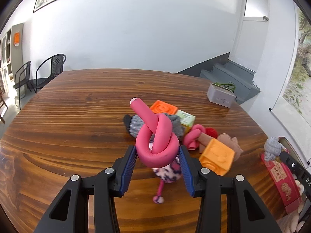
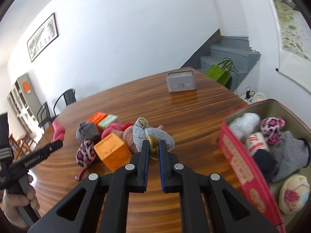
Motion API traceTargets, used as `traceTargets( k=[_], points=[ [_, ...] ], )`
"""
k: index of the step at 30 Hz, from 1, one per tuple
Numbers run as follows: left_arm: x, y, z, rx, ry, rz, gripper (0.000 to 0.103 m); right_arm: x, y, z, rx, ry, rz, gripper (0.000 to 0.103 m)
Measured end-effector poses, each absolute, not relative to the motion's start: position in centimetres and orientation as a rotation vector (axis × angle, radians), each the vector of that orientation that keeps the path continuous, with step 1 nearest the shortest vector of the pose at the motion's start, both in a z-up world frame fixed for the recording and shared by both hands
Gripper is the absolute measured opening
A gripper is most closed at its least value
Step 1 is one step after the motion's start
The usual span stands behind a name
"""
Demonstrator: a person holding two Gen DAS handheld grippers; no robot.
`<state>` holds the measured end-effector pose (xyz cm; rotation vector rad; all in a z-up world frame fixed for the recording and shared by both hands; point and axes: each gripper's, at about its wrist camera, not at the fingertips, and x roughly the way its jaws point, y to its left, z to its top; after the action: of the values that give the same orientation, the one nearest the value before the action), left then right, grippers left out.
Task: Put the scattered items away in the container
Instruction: 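Carry the sock bundle and foam knot into the pink tin and release both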
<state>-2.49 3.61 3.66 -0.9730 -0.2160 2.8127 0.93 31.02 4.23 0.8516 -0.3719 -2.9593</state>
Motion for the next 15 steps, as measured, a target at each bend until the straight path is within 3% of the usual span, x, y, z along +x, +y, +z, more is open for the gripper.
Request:
traceTargets(
  k=[15],
  points=[
    [-1.2,15.1,5.2,-0.922,-0.092,2.624,0.046,8.7,44.3,6.8,0.739,-0.532,-3.275,0.011]
  ],
)
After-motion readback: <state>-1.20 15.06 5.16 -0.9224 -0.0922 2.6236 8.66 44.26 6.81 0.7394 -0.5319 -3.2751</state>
